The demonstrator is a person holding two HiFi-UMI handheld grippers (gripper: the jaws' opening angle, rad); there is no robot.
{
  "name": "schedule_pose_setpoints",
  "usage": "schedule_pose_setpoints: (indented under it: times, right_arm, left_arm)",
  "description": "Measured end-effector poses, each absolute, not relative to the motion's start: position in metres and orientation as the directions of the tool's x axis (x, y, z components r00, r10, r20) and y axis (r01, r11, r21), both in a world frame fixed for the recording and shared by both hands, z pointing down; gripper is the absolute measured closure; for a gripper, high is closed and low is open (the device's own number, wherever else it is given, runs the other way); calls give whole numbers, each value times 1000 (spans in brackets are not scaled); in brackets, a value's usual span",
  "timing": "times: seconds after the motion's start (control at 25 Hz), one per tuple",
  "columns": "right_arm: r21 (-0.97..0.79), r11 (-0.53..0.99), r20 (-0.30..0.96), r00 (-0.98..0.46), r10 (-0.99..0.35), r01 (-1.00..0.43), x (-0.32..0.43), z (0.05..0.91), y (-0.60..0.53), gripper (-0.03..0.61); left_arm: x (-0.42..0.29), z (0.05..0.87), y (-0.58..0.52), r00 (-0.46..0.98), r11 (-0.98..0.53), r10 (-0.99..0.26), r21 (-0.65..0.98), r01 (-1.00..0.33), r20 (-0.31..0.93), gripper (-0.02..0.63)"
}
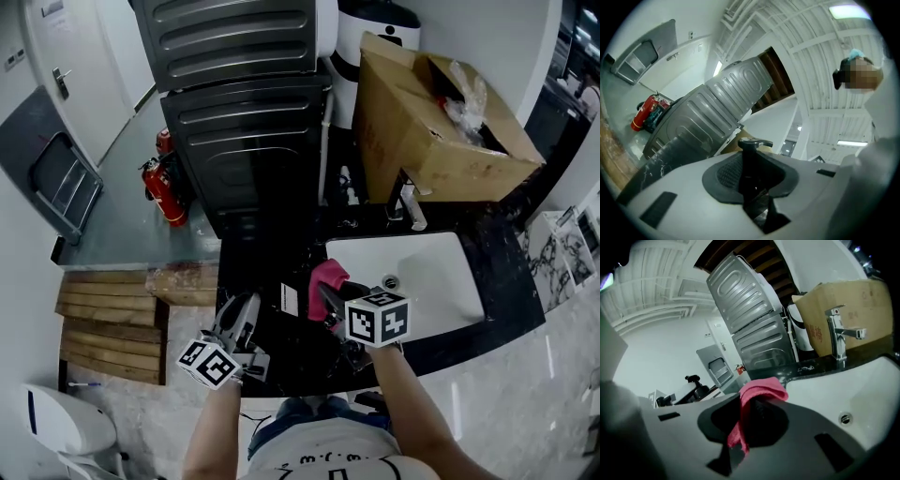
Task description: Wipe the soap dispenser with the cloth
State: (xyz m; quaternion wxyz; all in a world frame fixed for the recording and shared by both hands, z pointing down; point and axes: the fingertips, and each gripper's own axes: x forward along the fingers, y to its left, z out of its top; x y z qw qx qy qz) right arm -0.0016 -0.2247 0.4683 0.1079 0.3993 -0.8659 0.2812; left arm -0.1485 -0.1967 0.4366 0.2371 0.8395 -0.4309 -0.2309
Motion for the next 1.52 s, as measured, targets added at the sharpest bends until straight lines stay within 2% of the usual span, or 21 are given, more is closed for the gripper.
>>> schedule_pose_setpoints:
  times: [0.24, 0.4, 0.56, 0.76, 1.16, 1.24, 1.36, 1.52]
  right_arm:
    - [-400, 624, 283, -738, -613, -672, -5, 434, -212, 529]
    - [-379, 707, 142, -793, -593, -597, -21, 398, -206, 529]
    - [-366, 713, 119, -790, -601, -598, -24, 386, -209, 529]
    - [-346, 769, 89, -834, -544, -538, -35, 380, -190, 529]
    - [-287, 803, 207, -853, -480, -522, -53, 407, -172, 529]
    - [-296, 784, 169, -838, -520, -546, -46, 398, -178, 529]
    - [-323, 757, 35, -807, -590, -568, -31, 364, -190, 529]
    - [-356, 751, -69, -786, -615, -556, -24, 336, -198, 529]
  left_arm:
    - [-157, 397, -200, 476, -616, -766, 705, -351, -432, 522]
    - [-158, 376, -208, 420, -632, -750, 740, -230, -510, 520]
    - [-158, 366, -218, 385, -620, -763, 755, -213, -519, 520]
    - [-161, 359, -227, 318, -606, -776, 783, -140, -544, 520]
    - [-164, 351, -229, 303, -622, -758, 780, -68, -578, 520]
    - [-167, 352, -227, 296, -621, -758, 782, -52, -582, 520]
    - [-167, 351, -224, 296, -625, -753, 780, -40, -588, 520]
    - [-165, 348, -220, 270, -627, -746, 778, 20, -608, 520]
